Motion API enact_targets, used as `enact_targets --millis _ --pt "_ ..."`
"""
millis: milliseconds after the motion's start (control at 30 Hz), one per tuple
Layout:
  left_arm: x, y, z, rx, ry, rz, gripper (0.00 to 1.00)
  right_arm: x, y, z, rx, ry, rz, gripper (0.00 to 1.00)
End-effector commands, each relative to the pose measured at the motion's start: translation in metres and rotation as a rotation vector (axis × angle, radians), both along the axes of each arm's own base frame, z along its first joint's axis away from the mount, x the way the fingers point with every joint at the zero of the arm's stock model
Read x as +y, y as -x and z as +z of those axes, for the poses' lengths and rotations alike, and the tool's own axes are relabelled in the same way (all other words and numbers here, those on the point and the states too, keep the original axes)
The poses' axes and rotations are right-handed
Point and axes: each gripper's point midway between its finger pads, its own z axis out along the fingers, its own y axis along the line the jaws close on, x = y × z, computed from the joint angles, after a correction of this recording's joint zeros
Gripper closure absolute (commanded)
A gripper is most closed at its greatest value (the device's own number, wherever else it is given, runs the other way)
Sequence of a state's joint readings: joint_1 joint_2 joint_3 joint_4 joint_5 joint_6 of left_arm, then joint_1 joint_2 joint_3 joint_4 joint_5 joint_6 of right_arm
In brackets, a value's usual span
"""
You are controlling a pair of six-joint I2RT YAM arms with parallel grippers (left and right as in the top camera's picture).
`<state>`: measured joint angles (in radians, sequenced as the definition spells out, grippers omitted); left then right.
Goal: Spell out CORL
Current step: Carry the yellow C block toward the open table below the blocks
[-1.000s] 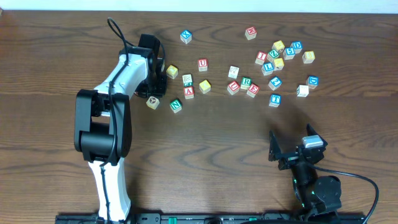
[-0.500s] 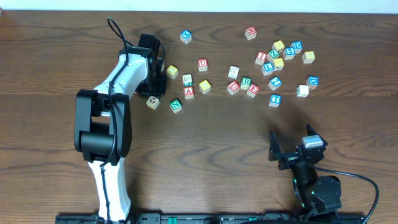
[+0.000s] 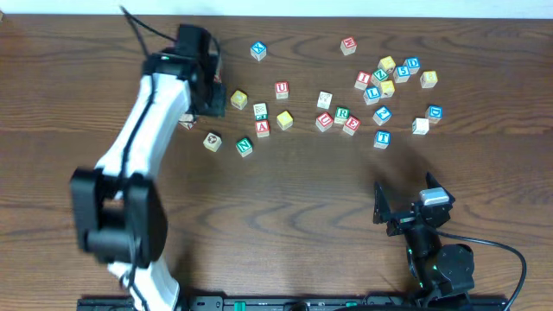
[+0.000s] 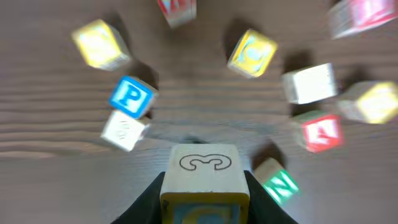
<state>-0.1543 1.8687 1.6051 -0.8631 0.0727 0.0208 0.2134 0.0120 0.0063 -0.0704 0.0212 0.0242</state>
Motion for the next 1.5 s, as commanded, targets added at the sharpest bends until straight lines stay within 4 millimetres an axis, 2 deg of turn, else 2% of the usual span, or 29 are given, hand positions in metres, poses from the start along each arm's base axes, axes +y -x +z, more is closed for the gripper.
enact_targets --millis 0,167,300,433,533,667,867,1033,1200,1300,1467 --pt "0.002 0.007 0.045 -0.081 0.028 0.043 0.90 -0.001 0.000 0.000 -0.002 0.013 -0.001 0.01" --pt "0.003 0.042 0.084 -0.088 0.080 0.085 0.92 -0.001 0.000 0.000 -0.003 0.013 -0.001 0.01" --pt "-0.002 0.078 0.104 -0.053 0.132 0.070 0.93 -0.001 0.000 0.000 -0.003 0.013 -0.001 0.01" --pt "0.000 0.112 0.111 -0.010 0.131 0.066 0.93 -0.001 0.000 0.000 -0.003 0.013 -0.001 0.01" --pt "0.001 0.133 0.107 0.008 0.128 0.061 0.93 -0.001 0.000 0.000 -0.002 0.013 -0.001 0.01" --pt "0.003 0.154 0.087 0.025 0.138 0.090 0.93 -0.001 0.000 0.000 -0.003 0.013 -0.001 0.01" --pt "-0.001 0.172 0.028 0.097 0.182 0.142 0.93 -0.001 0.000 0.000 -0.002 0.013 -0.001 0.01" --pt "-0.010 0.172 -0.010 0.133 0.241 0.161 0.92 -0.001 0.000 0.000 -0.003 0.013 -0.001 0.01" --pt "-0.018 0.165 -0.030 0.134 0.252 0.177 0.92 -0.001 0.000 0.000 -0.002 0.013 -0.001 0.01" --pt "-0.026 0.162 -0.038 0.140 0.247 0.166 0.93 -0.001 0.000 0.000 -0.003 0.013 -0.001 0.01" --pt "-0.048 0.161 -0.064 0.185 0.196 0.125 0.93 -0.001 0.000 0.000 -0.003 0.013 -0.001 0.01"
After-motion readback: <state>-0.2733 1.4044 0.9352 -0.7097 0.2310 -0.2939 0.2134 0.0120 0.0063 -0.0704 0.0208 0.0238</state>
